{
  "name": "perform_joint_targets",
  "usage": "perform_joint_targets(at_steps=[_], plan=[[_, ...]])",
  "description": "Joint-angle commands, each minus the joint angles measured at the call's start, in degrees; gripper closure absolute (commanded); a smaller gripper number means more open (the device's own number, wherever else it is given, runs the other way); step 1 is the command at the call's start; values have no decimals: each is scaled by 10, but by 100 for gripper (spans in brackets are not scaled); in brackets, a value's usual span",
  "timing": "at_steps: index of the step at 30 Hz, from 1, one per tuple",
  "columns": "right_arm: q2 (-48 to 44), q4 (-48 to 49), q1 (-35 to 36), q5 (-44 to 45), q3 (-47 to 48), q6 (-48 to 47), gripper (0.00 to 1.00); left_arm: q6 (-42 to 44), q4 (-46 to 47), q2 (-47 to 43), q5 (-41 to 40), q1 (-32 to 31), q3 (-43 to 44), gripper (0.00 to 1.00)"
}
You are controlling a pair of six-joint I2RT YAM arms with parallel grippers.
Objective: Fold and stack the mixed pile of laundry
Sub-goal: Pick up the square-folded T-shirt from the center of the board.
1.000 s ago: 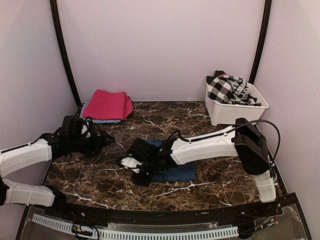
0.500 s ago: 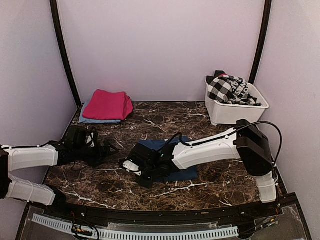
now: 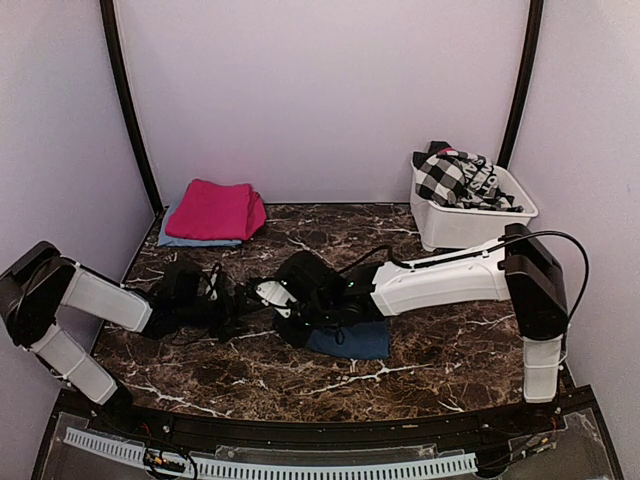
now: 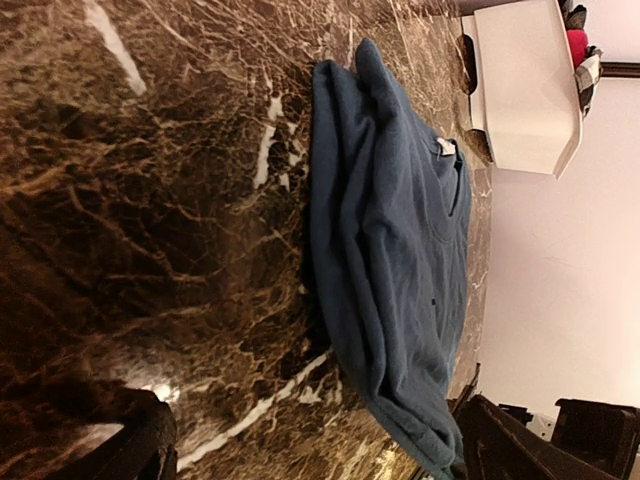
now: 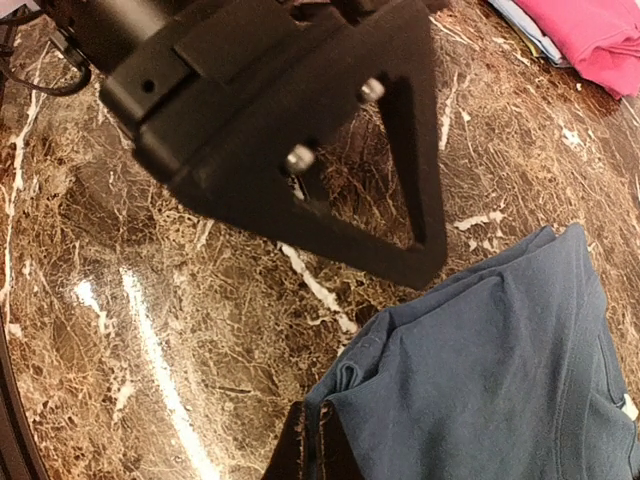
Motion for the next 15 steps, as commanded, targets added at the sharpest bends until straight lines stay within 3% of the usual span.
perform_joint_targets(at_steps=[1, 9, 13, 15], plan=[[-11, 32, 4, -18, 21, 7, 100, -62, 98, 55, 9, -25, 13, 1], [8, 38, 5, -39, 45, 8, 100, -130, 189, 155, 16, -51, 38, 2], [15, 42, 5, -43, 55, 8, 100, -142, 199, 185, 14, -57, 44, 10], [19, 45, 5, -43, 61, 8, 100, -143, 199, 193, 12, -57, 48, 20]])
